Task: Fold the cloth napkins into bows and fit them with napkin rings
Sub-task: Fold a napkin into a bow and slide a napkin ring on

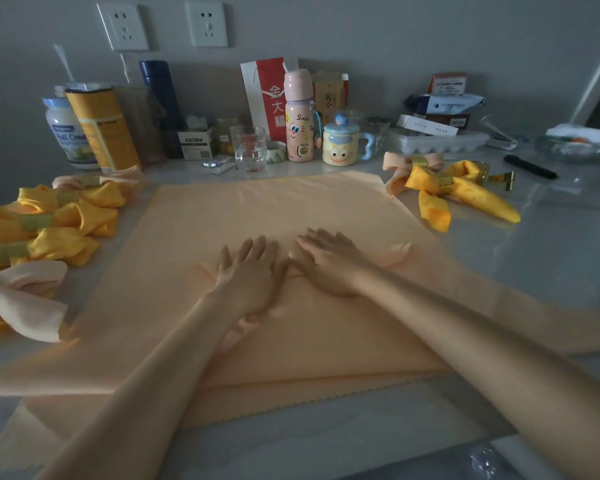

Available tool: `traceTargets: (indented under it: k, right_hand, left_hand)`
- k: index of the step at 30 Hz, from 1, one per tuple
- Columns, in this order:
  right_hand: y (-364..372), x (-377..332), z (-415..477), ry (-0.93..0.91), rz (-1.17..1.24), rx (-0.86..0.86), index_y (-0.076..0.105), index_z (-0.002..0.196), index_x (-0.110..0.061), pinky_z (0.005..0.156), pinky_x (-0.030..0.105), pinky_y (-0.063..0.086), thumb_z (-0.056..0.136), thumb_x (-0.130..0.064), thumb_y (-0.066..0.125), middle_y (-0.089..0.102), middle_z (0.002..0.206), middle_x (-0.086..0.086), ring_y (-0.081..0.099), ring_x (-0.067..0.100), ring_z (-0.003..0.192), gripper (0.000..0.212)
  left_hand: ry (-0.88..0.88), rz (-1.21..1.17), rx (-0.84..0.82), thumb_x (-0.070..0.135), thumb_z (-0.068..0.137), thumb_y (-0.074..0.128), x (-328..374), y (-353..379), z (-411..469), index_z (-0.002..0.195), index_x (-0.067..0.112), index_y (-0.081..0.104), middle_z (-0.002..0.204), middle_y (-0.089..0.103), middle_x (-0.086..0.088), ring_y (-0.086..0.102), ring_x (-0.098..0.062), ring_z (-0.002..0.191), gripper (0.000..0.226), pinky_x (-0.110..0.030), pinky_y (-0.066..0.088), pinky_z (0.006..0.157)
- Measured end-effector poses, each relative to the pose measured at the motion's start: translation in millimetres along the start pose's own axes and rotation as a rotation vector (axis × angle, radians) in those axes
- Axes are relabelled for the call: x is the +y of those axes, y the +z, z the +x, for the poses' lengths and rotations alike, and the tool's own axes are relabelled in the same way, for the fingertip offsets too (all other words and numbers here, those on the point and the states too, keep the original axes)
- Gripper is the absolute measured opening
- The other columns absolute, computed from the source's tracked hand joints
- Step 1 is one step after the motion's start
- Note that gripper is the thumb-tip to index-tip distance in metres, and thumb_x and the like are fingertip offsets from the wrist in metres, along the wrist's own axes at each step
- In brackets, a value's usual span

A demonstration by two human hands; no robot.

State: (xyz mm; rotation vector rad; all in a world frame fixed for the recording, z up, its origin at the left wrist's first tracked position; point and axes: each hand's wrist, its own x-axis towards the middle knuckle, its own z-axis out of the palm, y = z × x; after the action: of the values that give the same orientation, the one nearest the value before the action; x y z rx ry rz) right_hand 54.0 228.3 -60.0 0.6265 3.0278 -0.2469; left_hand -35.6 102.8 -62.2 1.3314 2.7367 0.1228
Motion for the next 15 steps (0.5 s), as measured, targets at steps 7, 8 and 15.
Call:
traceTargets:
  k: [7,8,15]
  right_hand:
    - [-9,54,-28,0.136,0.024,-0.021,0.006,0.150,-0.022,0.116,0.028,-0.003,0.101,-0.042,0.012,-0.005,0.159,-0.002,-0.006,0.012,0.145,0.054]
    - [-10,60,-32,0.145,0.028,-0.019,0.007,0.150,-0.021,0.116,0.028,-0.003,0.101,-0.041,0.013,-0.003,0.159,-0.002,-0.005,0.013,0.145,0.053]
    - [-34,57,-46,0.051,0.247,0.116,0.056,0.126,-0.011,0.102,0.027,0.036,0.095,-0.023,0.052,0.055,0.131,0.006,0.050,0.019,0.120,0.034]
  left_hand:
    - [0.032,-0.064,-0.007,0.044,0.100,0.016,-6,0,3,0.151,0.021,0.010,0.159,0.001,-0.001,0.000,-0.018,0.146,0.056,-0.042,-0.003,0.115]
    - [0.048,-0.093,0.002,0.045,0.100,0.019,-8,0,4,0.150,0.020,0.014,0.159,0.004,-0.002,0.002,-0.018,0.146,0.056,-0.041,-0.001,0.116]
    - [0.209,-0.350,0.082,0.028,0.093,0.055,-24,-16,3,0.121,0.011,0.062,0.126,0.060,-0.008,0.053,-0.023,0.119,0.034,-0.026,0.036,0.095]
